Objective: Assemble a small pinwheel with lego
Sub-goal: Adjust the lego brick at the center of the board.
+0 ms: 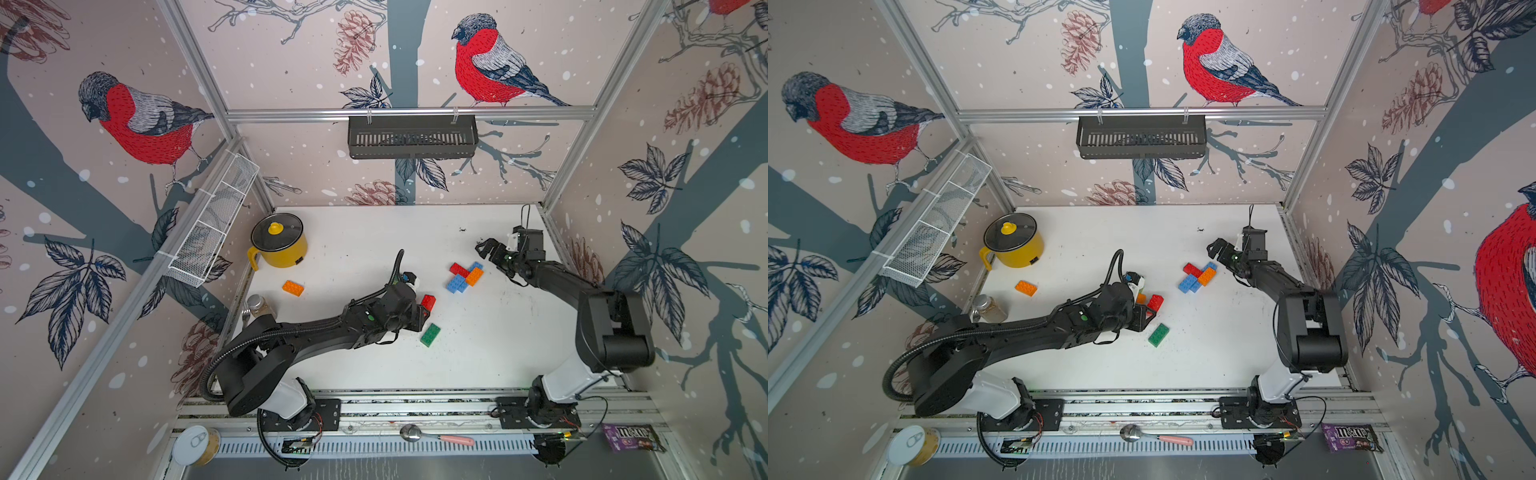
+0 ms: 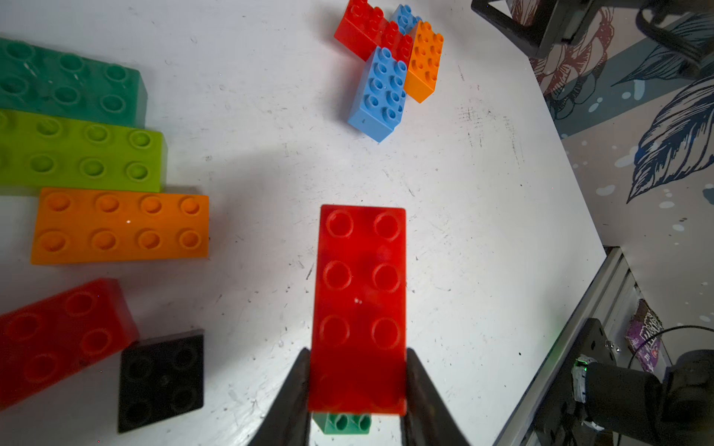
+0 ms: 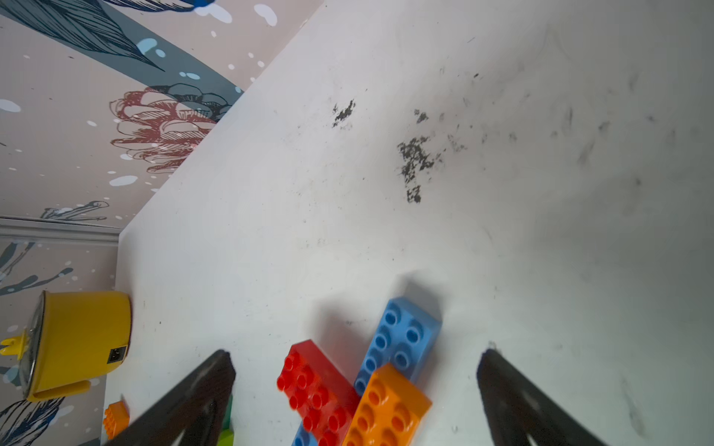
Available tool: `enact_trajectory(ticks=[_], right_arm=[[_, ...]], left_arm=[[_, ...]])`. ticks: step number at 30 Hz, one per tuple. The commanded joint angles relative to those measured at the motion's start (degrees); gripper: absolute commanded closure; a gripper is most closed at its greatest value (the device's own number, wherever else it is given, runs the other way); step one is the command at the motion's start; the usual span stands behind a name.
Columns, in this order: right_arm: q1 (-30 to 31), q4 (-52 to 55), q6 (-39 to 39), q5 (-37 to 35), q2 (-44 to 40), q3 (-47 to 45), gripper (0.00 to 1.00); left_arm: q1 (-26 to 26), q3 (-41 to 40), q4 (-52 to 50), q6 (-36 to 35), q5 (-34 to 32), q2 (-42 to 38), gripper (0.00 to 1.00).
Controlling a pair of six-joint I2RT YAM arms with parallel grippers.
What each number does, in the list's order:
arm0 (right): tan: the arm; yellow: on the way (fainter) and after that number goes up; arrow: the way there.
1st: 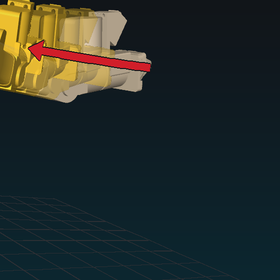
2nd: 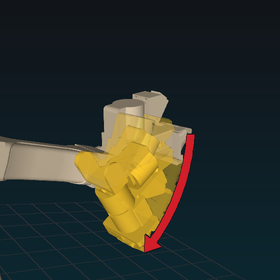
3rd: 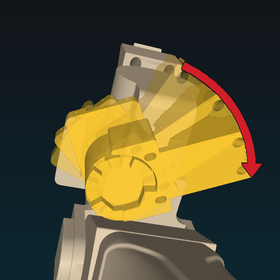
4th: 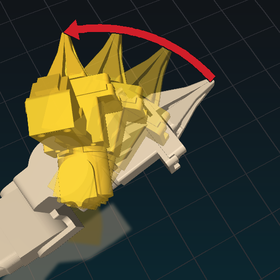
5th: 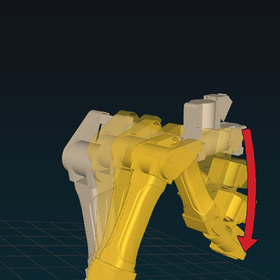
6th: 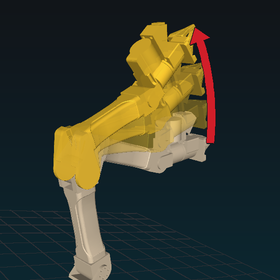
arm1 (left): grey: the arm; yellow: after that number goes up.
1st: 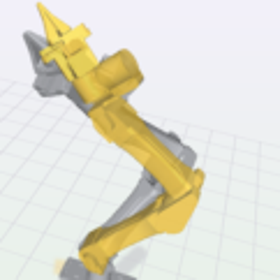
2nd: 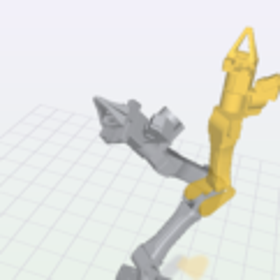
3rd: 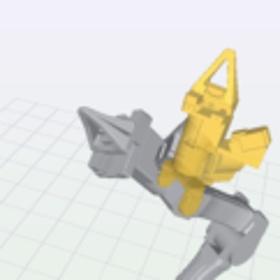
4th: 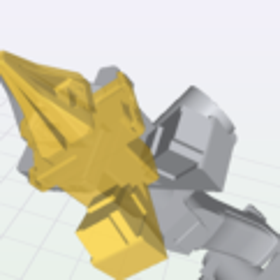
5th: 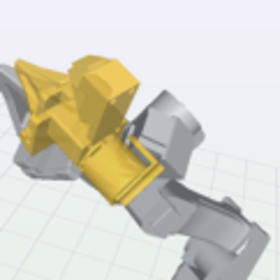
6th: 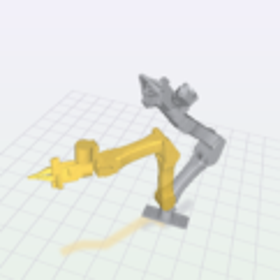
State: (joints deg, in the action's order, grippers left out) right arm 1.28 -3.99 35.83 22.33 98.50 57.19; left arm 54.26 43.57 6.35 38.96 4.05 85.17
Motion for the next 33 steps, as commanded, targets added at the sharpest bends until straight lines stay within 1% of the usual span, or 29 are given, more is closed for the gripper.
enact_trajectory(ticks=[1, 6, 8, 10, 13, 16, 19, 24, 29, 33], right_arm=[[-0.8, 0.0, -2.5, 6.3, 8.2, 7.1, 0.01], [-0.4, 3.8, -5.0, 10.1, 18.9, 16.3, 0.01], [-0.1, 3.8, -4.9, 12.3, 21.2, 17.7, 0.01], [0.7, 4.0, -5.4, 13.0, 22.2, 18.2, 0.01], [1.3, 3.8, -5.2, 12.9, 22.3, 17.3, 0.01], [1.3, 2.7, -4.7, 13.0, 21.3, 15.0, 0.01], [1.3, 1.5, -4.2, 13.0, 19.9, 12.6, 0.01], [1.5, 0.0, -3.6, 13.8, 18.6, 10.1, 0.01], [1.6, -0.3, -3.2, 13.7, 17.4, 8.4, 0.01], [1.7, -2.1, -2.1, 14.0, 14.8, 5.2, 0.01]], left_arm=[[1.3, 0.5, 3.0, 2.0, 0.1, 0.9, 0.88], [2.6, 0.5, 3.6, 2.7, 0.7, 2.4, 0.89], [2.7, 0.5, 4.1, 2.8, 0.9, 2.8, 0.89], [2.8, 0.6, 4.6, 2.8, 1.5, 3.2, 0.89], [2.9, 1.6, 4.3, 2.5, 2.2, 4.6, 0.89], [3.0, 4.5, 2.4, 1.2, 2.9, 7.0, 0.89], [3.0, 9.2, -1.5, -0.3, 2.3, 11.3, 0.89], [2.9, 15.2, -2.6, -1.1, 3.2, 18.2, 0.90], [2.6, 21.0, -4.0, -1.9, 2.8, 24.5, 0.90], [1.5, 24.6, -6.3, -2.2, 0.6, 28.0, 0.90]])
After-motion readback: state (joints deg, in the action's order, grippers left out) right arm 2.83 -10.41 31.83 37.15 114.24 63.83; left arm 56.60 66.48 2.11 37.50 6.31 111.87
